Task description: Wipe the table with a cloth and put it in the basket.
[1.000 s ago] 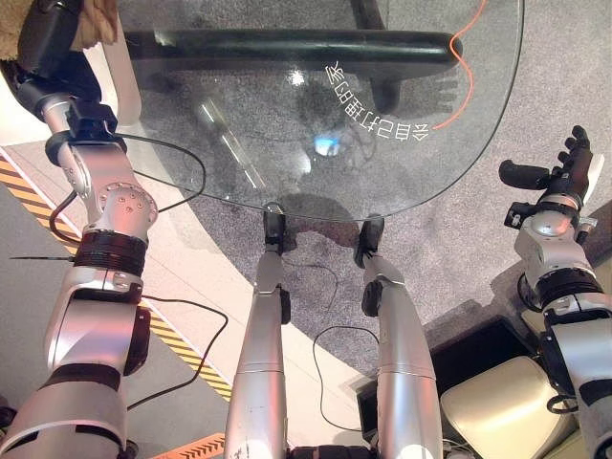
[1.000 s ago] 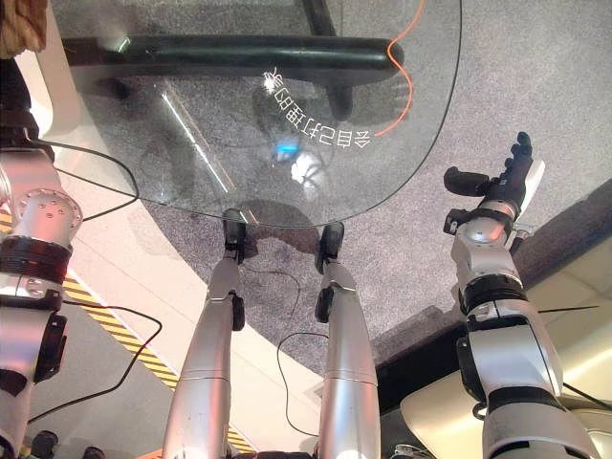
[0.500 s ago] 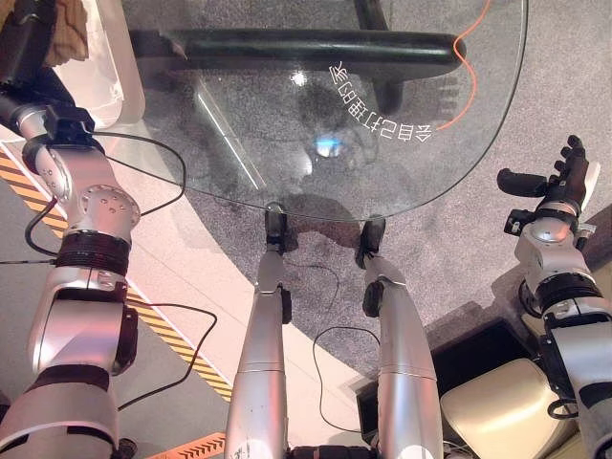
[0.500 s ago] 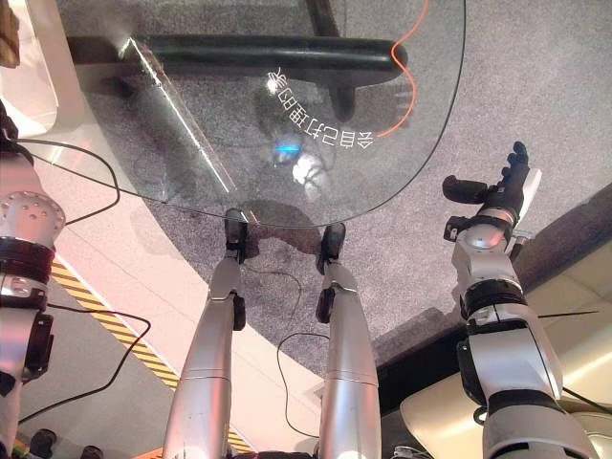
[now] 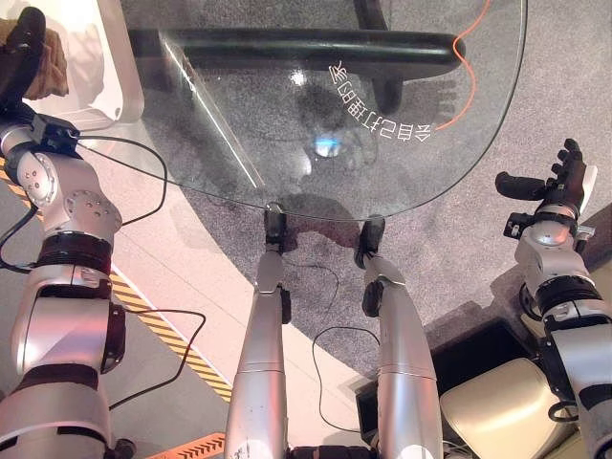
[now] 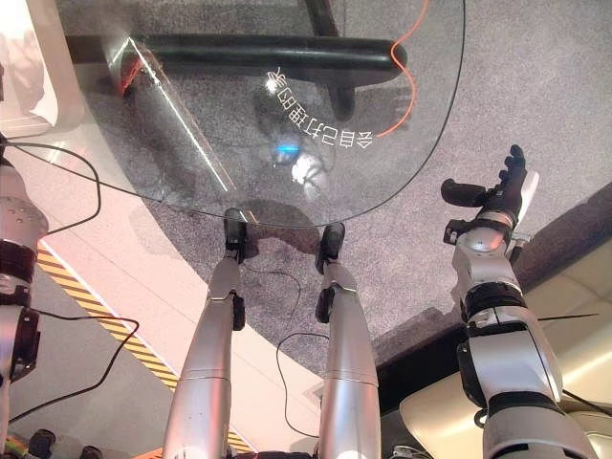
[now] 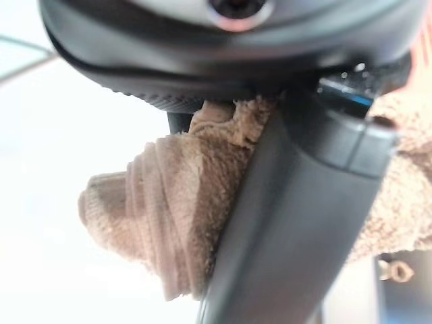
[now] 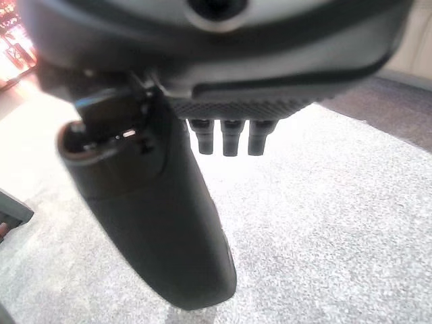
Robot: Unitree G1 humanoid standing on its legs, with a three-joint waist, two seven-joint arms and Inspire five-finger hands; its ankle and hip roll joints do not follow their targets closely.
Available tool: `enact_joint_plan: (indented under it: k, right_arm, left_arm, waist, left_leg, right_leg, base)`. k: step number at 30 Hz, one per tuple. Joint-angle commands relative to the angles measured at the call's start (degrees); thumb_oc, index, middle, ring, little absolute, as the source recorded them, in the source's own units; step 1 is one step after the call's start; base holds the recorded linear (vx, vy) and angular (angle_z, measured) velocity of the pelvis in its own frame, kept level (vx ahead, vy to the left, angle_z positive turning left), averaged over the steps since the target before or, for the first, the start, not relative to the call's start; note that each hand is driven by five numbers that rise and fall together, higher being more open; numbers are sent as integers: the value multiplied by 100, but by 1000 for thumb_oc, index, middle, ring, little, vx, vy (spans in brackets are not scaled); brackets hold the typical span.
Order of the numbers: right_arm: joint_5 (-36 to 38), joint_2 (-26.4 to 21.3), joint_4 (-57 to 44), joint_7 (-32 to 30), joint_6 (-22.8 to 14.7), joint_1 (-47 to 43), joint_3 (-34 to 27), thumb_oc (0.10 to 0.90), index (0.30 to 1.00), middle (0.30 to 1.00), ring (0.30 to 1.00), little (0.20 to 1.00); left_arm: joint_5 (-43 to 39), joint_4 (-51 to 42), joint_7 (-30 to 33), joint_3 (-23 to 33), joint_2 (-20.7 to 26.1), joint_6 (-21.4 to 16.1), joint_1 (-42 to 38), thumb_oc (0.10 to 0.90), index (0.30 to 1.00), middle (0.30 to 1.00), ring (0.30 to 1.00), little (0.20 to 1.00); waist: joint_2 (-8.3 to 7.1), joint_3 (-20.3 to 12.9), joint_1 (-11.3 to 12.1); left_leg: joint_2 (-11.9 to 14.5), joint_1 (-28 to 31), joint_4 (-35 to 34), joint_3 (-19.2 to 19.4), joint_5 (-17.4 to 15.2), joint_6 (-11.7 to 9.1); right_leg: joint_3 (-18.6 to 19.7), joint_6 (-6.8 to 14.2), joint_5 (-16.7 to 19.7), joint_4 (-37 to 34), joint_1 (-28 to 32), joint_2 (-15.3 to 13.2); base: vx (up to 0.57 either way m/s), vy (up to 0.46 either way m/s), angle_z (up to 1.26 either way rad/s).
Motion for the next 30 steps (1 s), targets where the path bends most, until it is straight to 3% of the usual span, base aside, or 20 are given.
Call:
enact_joint_plan:
  k: [1, 11, 21, 30]
  right_arm:
    - [19, -555, 97, -114, -330, 338, -143, 800, 900, 900, 900, 900]
    - [47, -625, 132, 5, -344, 327, -114, 800, 900, 900, 900, 900]
    - [44, -636, 172, 45, -353, 246, -79, 800, 900, 900, 900, 900]
    - [103, -681, 172, 78, -317, 171, -25, 800, 900, 900, 900, 900]
  left_arm:
    - [538, 175, 228, 516, 908, -267, -454, 100, 300, 300, 300, 200]
    - [949, 795, 419, 243, 1131, 842, -655, 100, 300, 300, 300, 200]
    - [1337, 1231, 254, -25, 1201, 1721, -826, 100, 300, 300, 300, 200]
    - [1678, 1396, -54, -297, 1193, 2177, -958, 100, 300, 300, 300, 200]
  waist:
    - [206, -148, -16]
    - [176, -148, -71]
    - [166, -148, -100]
    - [151, -148, -125]
  left_leg:
    - [295, -131, 933, -99, -688, 27]
    - [319, -152, 953, -97, -668, 22]
    - [339, -175, 923, -87, -634, 24]
    - [358, -181, 907, -72, -614, 15]
  right_leg:
    - [47, 170, -67, -550, 593, -125]
    - [64, 178, -48, -566, 595, -95]
    - [67, 196, -9, -616, 585, -78]
    - [68, 210, 19, -647, 585, -57]
  base:
    - [0, 0, 0]
    - [0, 3, 1]
    - [0, 0, 0]
    - [0, 0, 0]
